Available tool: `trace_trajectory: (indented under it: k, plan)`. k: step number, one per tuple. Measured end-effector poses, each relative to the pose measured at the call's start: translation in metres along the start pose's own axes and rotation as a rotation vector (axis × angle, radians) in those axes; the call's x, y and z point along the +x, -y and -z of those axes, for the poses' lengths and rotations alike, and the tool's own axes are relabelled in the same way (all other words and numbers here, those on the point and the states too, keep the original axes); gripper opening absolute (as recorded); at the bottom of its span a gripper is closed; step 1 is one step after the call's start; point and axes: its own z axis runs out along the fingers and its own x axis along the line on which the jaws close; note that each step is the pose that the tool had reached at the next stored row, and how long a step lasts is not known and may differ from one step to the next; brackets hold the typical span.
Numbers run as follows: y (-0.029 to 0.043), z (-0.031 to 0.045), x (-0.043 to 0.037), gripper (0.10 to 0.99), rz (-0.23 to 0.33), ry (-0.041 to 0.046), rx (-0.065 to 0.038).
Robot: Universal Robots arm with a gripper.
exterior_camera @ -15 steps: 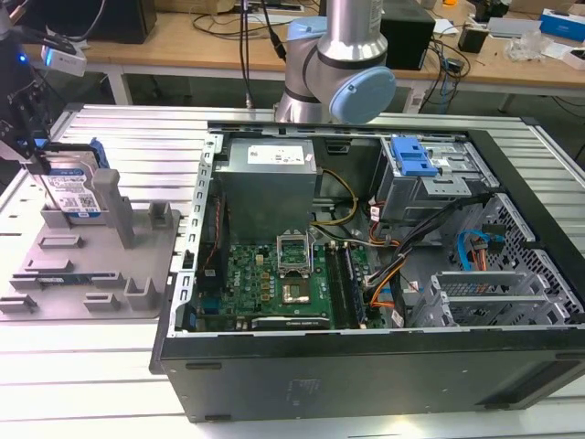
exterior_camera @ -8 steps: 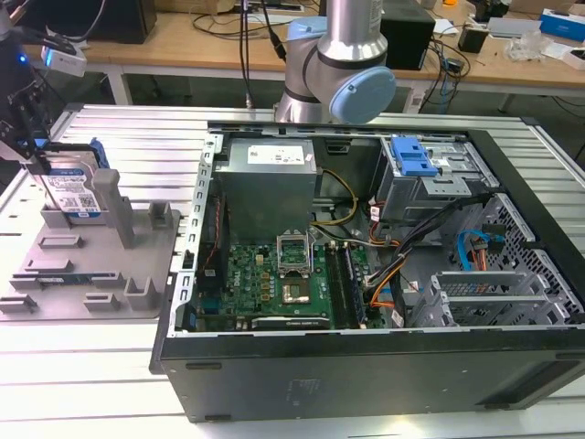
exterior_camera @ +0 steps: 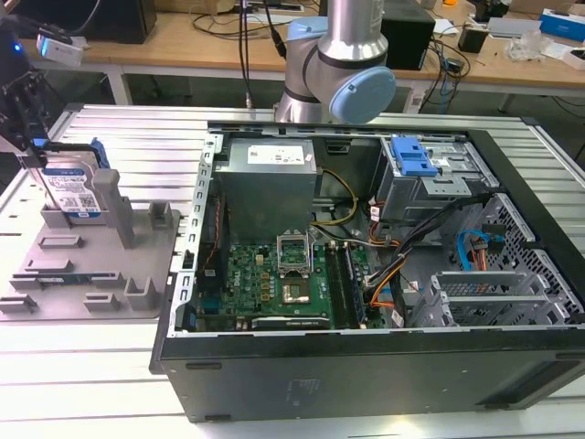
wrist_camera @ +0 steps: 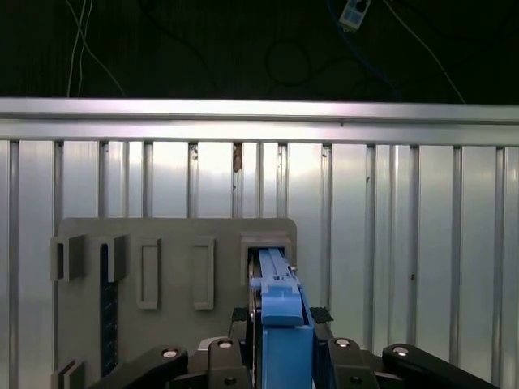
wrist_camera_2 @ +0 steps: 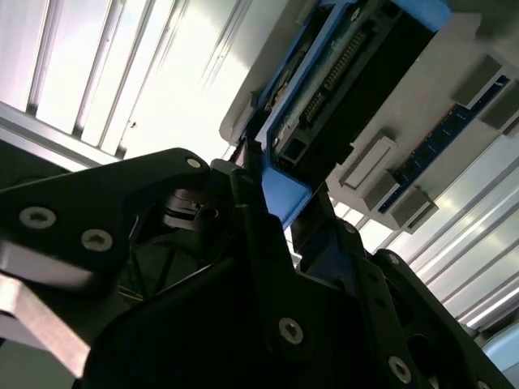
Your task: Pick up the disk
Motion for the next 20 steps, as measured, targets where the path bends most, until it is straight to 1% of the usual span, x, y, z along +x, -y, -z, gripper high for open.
trace_trajectory:
  k: [1, 5, 8, 11, 20]
  plan:
    - [0.0000, 0.0015, 0.0000, 0.384, 0.000, 0.0000, 0.000]
    - [0.0000, 0.0006, 0.0000, 0.384, 0.000, -0.0001, 0.000]
    - [0.0001, -0.0064, 0.0000, 0.384, 0.000, 0.0000, 0.000]
    - [0.0001, -0.0103, 0.0001, 0.384, 0.000, 0.0000, 0.000]
    - [0.0000, -0.0112, 0.0008, 0.369, 0.000, 0.0000, 0.000]
